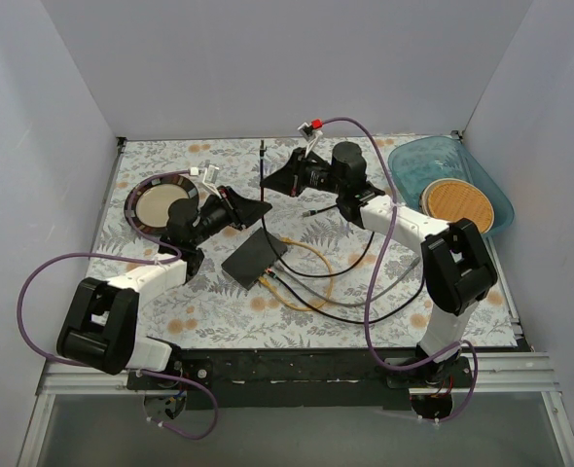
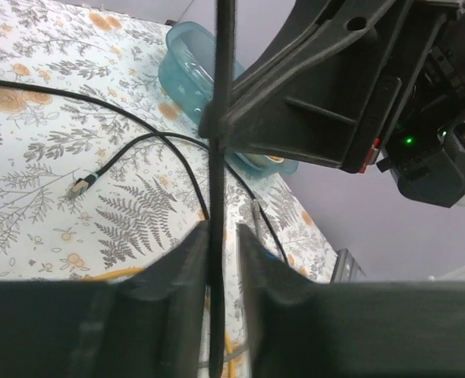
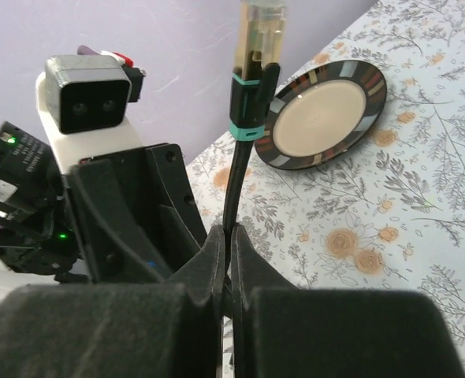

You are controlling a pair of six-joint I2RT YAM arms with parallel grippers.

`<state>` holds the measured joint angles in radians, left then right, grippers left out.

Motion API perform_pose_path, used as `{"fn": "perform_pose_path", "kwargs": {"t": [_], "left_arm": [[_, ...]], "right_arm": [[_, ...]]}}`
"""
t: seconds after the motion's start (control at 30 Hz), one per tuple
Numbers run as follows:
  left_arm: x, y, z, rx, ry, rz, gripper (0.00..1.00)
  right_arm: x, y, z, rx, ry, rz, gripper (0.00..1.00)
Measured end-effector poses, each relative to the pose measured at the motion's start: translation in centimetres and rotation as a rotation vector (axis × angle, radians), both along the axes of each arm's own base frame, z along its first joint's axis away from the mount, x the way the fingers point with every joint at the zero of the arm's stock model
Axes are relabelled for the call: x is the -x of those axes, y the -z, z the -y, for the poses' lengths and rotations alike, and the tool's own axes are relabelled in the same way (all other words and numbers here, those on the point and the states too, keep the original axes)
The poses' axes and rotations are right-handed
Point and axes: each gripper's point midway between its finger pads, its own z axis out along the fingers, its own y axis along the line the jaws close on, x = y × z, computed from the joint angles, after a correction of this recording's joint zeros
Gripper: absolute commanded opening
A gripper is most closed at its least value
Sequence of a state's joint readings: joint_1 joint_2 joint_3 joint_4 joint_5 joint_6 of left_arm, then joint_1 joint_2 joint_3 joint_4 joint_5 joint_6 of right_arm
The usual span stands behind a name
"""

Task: Insert the plug into the switch port

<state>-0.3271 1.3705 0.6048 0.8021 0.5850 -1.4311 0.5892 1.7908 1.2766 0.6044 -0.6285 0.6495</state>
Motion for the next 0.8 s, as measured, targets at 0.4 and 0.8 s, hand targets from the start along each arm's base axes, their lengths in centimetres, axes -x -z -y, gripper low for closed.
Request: {"fn": "perform_pose_path", "kwargs": {"t": [0.4,0.8], "left_arm": [[0.3,-3.4,-1.5,-0.028,-0.098,0.129,0.79],[-0.2,-2.5,-1.3,-0.027,-0.096,0.099,0.65]], "right_arm": [[0.7,4.7,4.3,0.316,0.118,0.094,0.01],[6.1,8.8,3.7,0.571,0.007,0.221,0.01]]}}
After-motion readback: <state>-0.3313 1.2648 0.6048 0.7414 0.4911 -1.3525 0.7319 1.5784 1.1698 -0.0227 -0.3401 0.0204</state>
